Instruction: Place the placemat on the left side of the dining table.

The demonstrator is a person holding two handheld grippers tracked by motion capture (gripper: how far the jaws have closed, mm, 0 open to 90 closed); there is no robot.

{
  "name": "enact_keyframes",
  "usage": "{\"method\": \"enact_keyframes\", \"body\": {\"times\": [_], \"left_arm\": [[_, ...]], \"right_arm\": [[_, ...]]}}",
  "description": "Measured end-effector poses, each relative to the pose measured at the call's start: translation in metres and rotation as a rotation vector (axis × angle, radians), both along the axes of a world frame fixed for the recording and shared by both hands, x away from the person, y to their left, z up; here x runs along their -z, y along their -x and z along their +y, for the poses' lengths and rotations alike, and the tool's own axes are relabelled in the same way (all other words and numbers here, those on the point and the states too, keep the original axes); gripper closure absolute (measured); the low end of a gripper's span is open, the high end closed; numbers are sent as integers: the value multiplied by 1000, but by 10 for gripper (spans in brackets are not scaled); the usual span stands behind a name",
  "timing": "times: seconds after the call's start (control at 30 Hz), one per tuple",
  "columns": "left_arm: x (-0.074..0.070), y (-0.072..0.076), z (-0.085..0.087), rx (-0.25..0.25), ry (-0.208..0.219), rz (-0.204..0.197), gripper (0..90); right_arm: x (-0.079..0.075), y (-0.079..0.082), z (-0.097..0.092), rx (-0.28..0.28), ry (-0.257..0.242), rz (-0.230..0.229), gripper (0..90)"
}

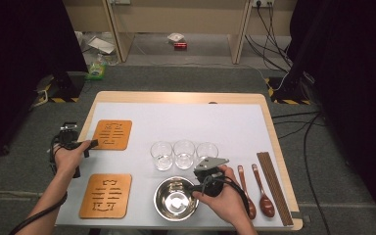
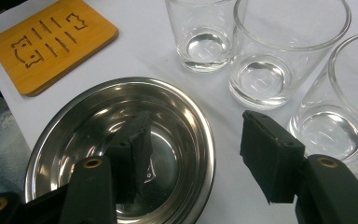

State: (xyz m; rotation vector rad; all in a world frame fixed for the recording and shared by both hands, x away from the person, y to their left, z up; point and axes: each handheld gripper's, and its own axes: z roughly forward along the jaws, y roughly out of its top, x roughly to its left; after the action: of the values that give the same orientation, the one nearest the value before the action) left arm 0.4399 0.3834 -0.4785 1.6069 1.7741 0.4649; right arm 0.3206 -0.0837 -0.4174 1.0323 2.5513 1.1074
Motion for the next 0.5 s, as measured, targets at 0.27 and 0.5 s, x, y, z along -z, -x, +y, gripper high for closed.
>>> {"method": "enact_keyframes", "body": {"times": [0.27, 0.5], "left_arm": [[-16, 16, -14, 54, 11, -55, 408], [-27, 35, -41, 152, 42, -71, 362]], "right_arm": [[0, 0, -1, 4, 2, -1, 438], [0, -1, -3, 10, 4, -3, 438]]}}
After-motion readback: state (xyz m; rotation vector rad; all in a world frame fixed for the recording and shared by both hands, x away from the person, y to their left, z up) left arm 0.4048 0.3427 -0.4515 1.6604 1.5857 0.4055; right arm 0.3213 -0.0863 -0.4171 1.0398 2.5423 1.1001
